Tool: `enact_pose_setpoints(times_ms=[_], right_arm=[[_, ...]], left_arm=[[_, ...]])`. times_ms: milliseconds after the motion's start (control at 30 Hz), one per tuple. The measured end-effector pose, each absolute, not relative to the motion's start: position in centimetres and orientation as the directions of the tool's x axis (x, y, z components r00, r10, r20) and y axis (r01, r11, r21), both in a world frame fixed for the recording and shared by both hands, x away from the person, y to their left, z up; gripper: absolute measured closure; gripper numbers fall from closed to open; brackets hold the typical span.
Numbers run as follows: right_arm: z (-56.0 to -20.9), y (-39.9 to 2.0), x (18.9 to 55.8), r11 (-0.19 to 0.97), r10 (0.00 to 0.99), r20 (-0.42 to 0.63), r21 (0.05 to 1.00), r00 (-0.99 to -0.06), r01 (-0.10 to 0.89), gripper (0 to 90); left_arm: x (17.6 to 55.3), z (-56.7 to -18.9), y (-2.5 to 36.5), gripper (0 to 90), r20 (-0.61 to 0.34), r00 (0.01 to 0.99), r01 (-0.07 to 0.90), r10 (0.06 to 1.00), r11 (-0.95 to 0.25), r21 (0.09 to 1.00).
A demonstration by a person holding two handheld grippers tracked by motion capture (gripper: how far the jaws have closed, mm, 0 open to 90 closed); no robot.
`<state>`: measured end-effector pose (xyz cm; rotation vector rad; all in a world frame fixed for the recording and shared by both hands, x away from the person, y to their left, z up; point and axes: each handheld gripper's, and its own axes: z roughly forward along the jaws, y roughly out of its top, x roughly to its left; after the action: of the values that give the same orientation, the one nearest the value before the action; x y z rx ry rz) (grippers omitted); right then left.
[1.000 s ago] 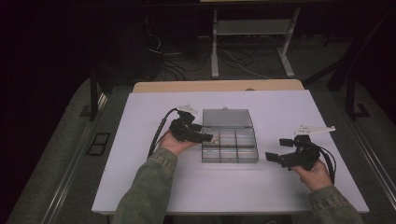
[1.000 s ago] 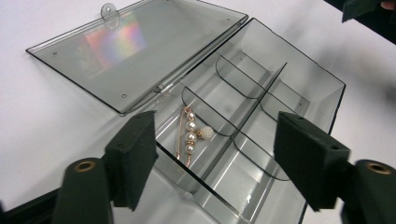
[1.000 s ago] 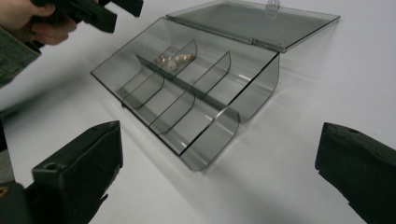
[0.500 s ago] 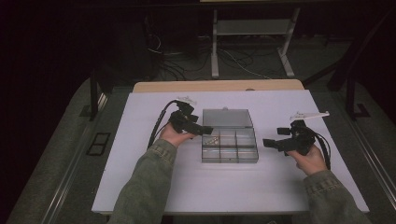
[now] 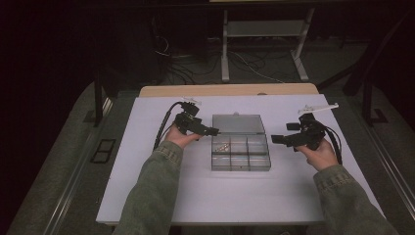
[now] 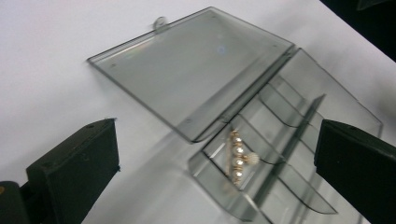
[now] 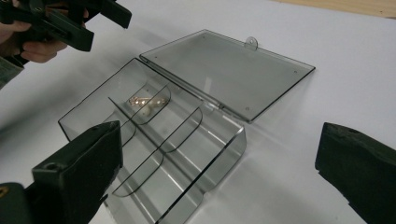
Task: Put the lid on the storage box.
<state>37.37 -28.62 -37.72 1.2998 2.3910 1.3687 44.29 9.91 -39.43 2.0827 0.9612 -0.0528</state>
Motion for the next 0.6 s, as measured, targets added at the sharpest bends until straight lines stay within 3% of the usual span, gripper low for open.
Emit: enact_pose_setpoints(times_ms=[300, 600], right_arm=[[-37.9, -28.1, 39.8, 0.219, 0.720, 0.326, 0.731, -0.612, 0.646, 0.7], [-38.8, -27.4, 41.7, 0.183, 0.728, 0.352, 0.727, -0.588, 0.661, 0.7]], left_arm=[[45.5, -40.9, 10.2, 0.0, -0.346, 0.692, 0.664, 0.634, -0.370, 0.650], [46.6, -42.3, 10.5, 0.0, -0.389, 0.635, 0.702, 0.668, -0.287, 0.652]])
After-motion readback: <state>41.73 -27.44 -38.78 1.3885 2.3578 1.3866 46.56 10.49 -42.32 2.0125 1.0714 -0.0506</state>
